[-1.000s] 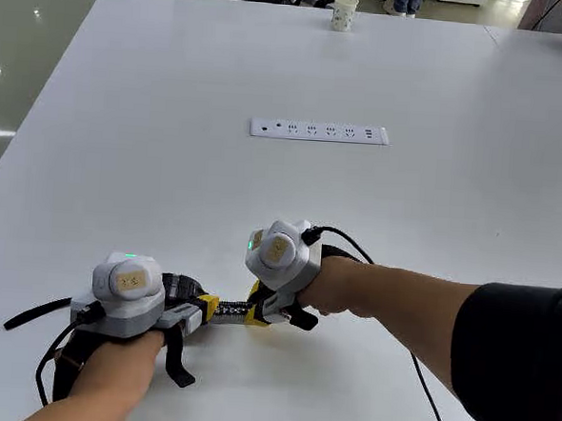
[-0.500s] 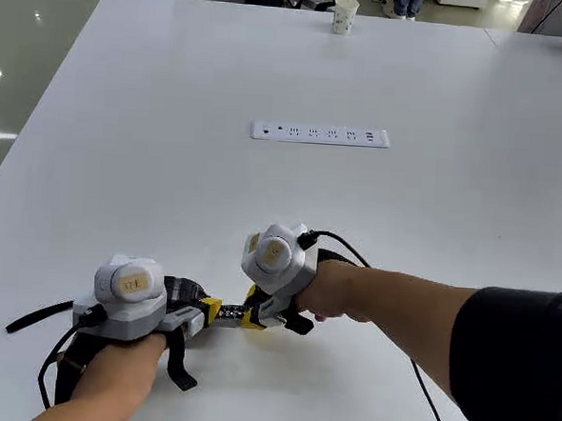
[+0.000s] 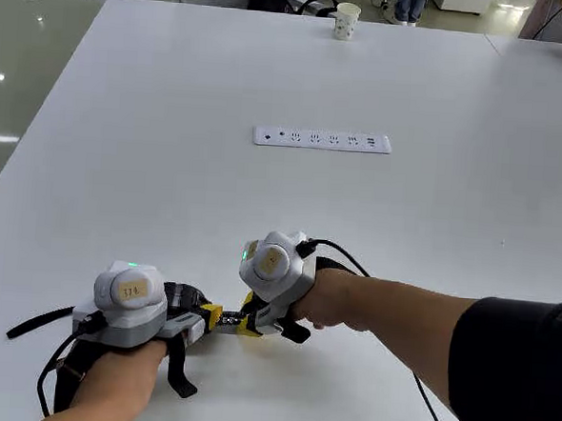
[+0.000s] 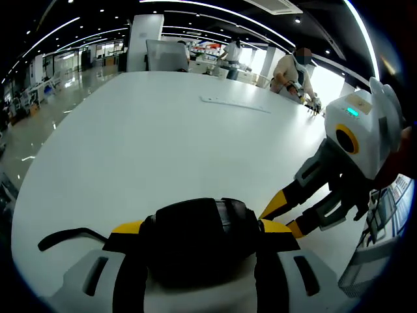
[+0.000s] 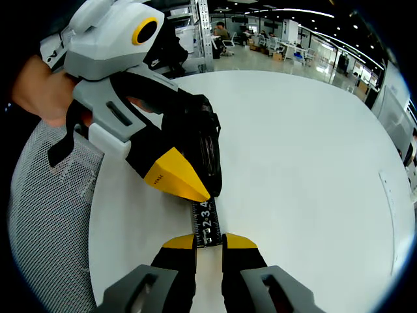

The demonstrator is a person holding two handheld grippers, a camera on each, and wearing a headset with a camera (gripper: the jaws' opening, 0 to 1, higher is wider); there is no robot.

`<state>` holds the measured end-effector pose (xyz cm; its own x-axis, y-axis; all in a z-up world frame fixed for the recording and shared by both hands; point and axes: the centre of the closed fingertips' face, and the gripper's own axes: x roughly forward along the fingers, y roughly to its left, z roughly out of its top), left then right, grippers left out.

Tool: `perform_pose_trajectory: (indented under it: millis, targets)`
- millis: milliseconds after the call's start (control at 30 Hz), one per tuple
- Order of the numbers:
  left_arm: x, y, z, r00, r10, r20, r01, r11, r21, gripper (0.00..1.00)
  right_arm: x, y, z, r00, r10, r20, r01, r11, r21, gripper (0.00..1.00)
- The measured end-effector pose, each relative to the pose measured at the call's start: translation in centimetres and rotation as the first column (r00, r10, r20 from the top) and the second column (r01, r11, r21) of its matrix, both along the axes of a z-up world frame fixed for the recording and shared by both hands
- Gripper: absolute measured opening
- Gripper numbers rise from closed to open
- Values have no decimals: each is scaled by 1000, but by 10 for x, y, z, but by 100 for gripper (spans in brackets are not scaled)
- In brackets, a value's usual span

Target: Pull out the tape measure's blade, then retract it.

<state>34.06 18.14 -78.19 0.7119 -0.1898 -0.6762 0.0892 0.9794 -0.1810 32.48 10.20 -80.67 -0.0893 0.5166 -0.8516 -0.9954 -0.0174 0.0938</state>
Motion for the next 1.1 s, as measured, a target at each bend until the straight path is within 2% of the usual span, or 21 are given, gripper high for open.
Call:
perform_pose_trajectory:
  millis: [1100]
  targets:
    - [-1,0,1,1000,5,0,-5,1000,-8,62,-4,19,0,1000,-3,-3,3,1000,30,11]
